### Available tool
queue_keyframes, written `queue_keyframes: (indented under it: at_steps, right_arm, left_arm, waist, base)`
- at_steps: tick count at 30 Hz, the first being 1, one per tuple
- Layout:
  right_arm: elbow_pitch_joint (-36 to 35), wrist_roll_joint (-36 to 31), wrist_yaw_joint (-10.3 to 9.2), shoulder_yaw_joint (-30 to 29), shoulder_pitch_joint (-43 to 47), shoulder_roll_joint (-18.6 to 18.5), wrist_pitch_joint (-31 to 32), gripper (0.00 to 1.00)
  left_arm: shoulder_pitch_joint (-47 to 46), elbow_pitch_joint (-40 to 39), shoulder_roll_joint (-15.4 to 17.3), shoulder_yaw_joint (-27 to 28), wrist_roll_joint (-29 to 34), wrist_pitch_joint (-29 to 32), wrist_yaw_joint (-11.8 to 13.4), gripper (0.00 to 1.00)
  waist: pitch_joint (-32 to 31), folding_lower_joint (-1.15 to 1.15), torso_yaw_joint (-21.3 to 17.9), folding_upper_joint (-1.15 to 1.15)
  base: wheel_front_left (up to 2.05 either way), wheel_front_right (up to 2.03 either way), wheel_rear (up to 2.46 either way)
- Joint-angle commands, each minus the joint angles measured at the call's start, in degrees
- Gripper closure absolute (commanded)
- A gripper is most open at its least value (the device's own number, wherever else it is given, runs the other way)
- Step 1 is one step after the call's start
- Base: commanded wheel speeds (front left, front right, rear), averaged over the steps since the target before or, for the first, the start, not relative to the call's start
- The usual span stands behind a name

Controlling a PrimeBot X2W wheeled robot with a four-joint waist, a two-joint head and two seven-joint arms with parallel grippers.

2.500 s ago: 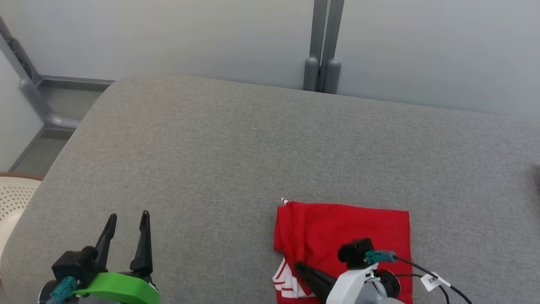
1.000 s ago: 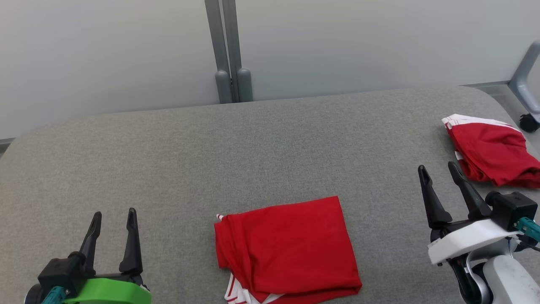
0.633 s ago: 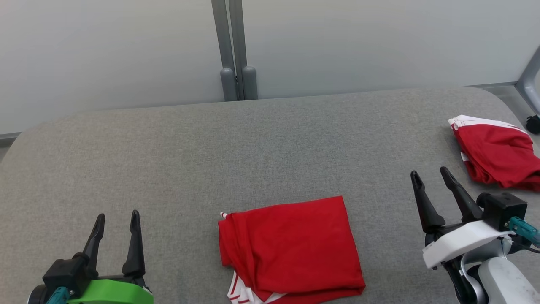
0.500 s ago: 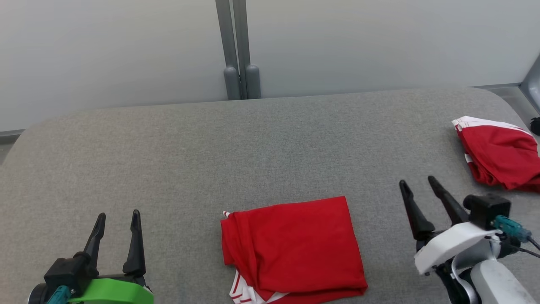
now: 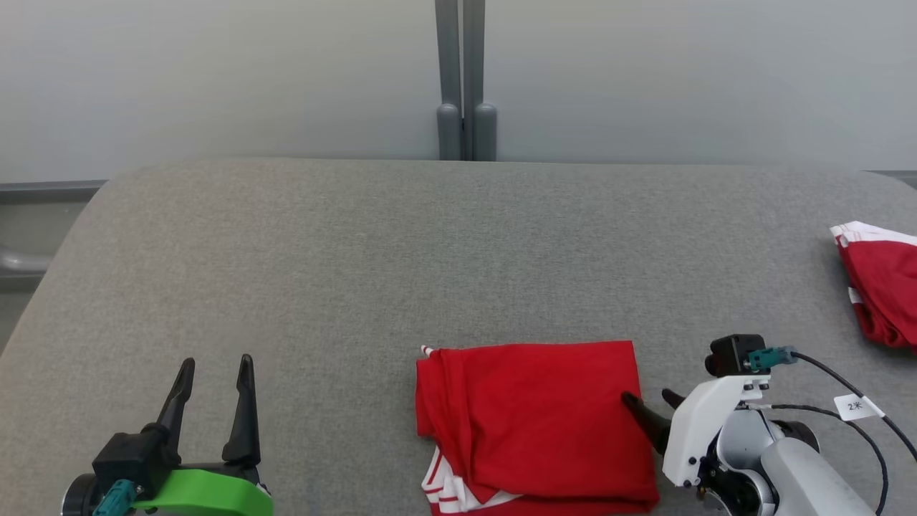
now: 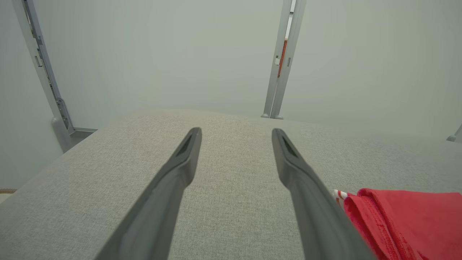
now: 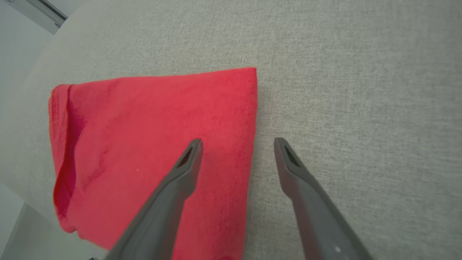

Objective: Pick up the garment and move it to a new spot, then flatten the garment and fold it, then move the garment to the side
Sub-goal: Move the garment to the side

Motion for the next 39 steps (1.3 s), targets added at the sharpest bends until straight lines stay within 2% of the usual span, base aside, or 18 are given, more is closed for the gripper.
queue_keyframes:
  at_steps: [1,7,11,12,13,14,15,21,26,33,39]
  right_arm:
    - [1.7,-0.3,0.0,-0.5,-0.6,0.2,1.5,0.0]
    - [8.0,1.1,0.0,-2.3,-1.4,2.1,6.9,0.0]
    - [10.2,2.1,0.0,-2.6,-1.7,3.2,8.2,0.0]
    - [10.4,2.3,0.0,-2.3,-1.7,3.3,8.1,0.08]
    - [10.3,2.6,0.0,-2.1,-1.8,3.3,7.8,0.59]
    - [9.9,2.9,0.01,-1.8,-1.8,3.3,7.3,0.9]
    - [9.6,3.1,0.01,-1.7,-1.9,3.2,6.9,1.0]
    - [7.0,3.7,0.0,-0.3,-3.4,1.4,3.5,1.0]
    - [4.5,3.2,0.0,0.8,-5.2,-0.9,0.8,1.0]
    - [2.0,3.6,0.0,2.7,-8.6,-4.7,0.7,1.0]
    - [0.3,4.0,0.0,3.7,-10.8,-6.3,0.7,1.0]
  left_arm:
    - [-0.9,0.5,-0.2,-0.1,0.3,-0.1,-0.3,0.0]
    - [-1.4,1.3,-0.2,-0.3,0.2,-0.1,-0.4,0.0]
    - [-1.5,1.4,-0.2,-0.3,0.1,-0.1,-0.4,0.0]
    - [-1.5,1.4,-0.2,-0.3,0.1,-0.1,-0.4,0.0]
    - [-1.6,1.4,-0.2,-0.3,0.1,-0.1,-0.4,0.0]
    - [-1.6,1.5,-0.2,-0.3,0.1,-0.1,-0.3,0.0]
    - [-1.6,1.6,-0.2,-0.2,0.1,-0.1,-0.3,0.0]
    - [-1.6,1.2,0.1,-0.3,0.3,-0.1,-0.3,0.0]
    - [-1.7,0.5,-0.2,-1.1,0.3,-0.1,-0.9,0.0]
    - [-2.8,0.3,-1.6,-3.3,0.6,-0.1,-1.8,0.0]
    - [-4.5,0.5,-2.5,-4.2,1.0,-0.1,-2.4,0.0]
  waist:
    - [0.5,0.0,2.1,0.0]
    - [0.9,0.0,4.9,0.0]
    - [1.3,0.0,5.8,0.0]
    - [1.4,0.0,6.0,0.0]
    - [1.5,0.0,6.0,0.0]
    - [1.5,0.0,6.0,0.0]
    - [1.5,0.0,6.0,0.0]
    - [0.9,0.0,4.4,0.0]
    - [0.6,0.0,1.2,0.0]
    - [1.2,0.0,-5.9,0.0]
    - [2.3,0.0,-12.9,0.0]
  base:
    - [0.0,0.0,0.0]
    - [0.0,0.0,0.0]
    - [0.0,0.0,0.0]
    - [0.0,0.0,0.0]
    - [0.0,0.0,0.0]
    - [0.0,0.0,0.0]
    - [0.0,0.0,0.0]
    - [0.0,0.0,0.0]
    - [0.0,0.0,0.0]
    - [0.0,0.0,0.0]
    - [0.0,0.0,0.0]
